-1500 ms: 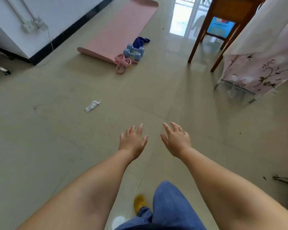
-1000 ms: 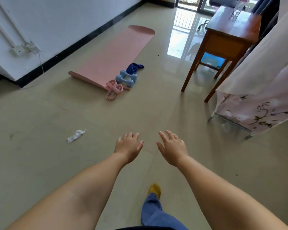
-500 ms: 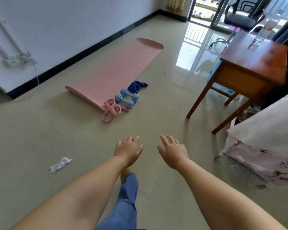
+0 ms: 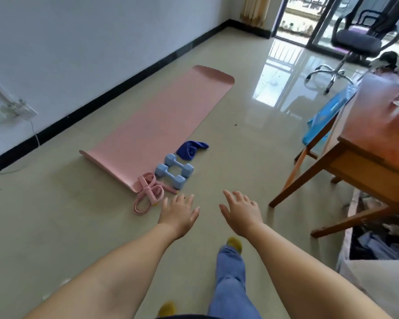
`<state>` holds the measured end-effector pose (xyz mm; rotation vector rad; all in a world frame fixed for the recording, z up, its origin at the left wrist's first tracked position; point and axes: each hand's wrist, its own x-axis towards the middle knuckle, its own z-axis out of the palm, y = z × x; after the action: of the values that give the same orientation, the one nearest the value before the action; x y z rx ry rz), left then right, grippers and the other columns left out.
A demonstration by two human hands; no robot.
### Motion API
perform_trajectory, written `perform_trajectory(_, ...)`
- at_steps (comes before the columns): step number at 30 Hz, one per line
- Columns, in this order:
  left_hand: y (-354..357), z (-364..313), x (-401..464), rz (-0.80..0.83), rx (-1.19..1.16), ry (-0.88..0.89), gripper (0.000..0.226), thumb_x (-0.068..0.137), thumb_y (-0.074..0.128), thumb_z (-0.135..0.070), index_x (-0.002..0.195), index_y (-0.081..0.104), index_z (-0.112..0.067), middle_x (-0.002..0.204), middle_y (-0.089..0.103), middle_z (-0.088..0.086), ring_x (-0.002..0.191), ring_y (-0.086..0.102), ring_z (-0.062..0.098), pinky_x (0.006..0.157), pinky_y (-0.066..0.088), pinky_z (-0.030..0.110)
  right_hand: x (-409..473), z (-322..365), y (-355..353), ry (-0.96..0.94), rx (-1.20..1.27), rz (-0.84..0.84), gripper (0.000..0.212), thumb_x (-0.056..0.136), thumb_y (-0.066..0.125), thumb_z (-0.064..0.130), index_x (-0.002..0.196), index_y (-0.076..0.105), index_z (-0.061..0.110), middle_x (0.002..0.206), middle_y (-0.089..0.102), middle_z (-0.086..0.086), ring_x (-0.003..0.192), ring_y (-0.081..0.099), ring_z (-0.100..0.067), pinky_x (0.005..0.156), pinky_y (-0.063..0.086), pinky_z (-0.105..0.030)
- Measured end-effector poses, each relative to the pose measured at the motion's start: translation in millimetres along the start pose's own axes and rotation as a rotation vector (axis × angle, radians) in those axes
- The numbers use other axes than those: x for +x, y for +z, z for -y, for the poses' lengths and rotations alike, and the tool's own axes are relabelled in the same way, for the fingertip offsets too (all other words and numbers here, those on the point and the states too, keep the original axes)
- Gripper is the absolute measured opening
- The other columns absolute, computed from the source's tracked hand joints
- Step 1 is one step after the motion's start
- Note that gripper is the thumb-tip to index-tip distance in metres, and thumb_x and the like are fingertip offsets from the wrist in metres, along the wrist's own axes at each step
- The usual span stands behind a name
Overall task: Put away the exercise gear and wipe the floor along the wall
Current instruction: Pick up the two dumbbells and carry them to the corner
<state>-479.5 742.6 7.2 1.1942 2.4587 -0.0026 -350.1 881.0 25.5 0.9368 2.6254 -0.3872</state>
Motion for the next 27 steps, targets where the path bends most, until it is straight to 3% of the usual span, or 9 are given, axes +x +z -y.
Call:
perform_trajectory(6, -24, -16, 122, 0.025, -0.131, -0.259, 0.051, 0.097, 0.027, -0.046, 0.141, 0.03, -0.019, 0.14, 0.043, 0.01, 0.13, 0.037, 0.028, 0.111, 0.014, 0.048, 138, -46, -57, -0.179, -0.12, 0.066, 0.056, 0.1, 0.023, 0.049, 0.151, 0.012, 0.027, 0.154, 0.024, -0.004, 0.139, 0.028, -0.025, 0.109, 0.029, -0.04)
perform_trajectory(12, -63, -38, 214, -0.044, -0.29, -0.393, 0.048, 0.097, 0.029, -0.044, 0.137, 0.035, -0.018, 0.134, 0.047, 0.01, 0.124, 0.042, 0.03, 0.099, 0.032, 0.042, 266, -71, -122, -0.276, -0.242, 0.128, 0.057, 0.1, 0.021, 0.049, 0.151, 0.009, 0.026, 0.155, 0.022, -0.005, 0.14, 0.027, -0.025, 0.109, 0.031, -0.041)
perform_trajectory(19, -82, 16, 297, -0.027, -0.422, -0.621, 0.051, 0.098, 0.032, -0.044, 0.141, 0.031, -0.017, 0.143, 0.037, 0.013, 0.129, 0.037, 0.031, 0.102, 0.031, 0.042, 386, -19, -134, -0.464, -0.297, 0.198, 0.057, 0.1, 0.022, 0.048, 0.151, 0.01, 0.026, 0.156, 0.02, -0.004, 0.14, 0.026, -0.024, 0.108, 0.031, -0.04)
perform_trajectory(27, -107, 90, 381, 0.022, -0.483, -0.737, 0.051, 0.098, 0.031, -0.043, 0.143, 0.028, -0.02, 0.146, 0.032, 0.009, 0.136, 0.027, 0.028, 0.104, 0.03, 0.041, 506, 29, -170, -0.498, -0.283, 0.232, 0.056, 0.1, 0.024, 0.045, 0.151, 0.01, 0.025, 0.152, 0.026, -0.004, 0.135, 0.033, -0.025, 0.101, 0.036, -0.038)
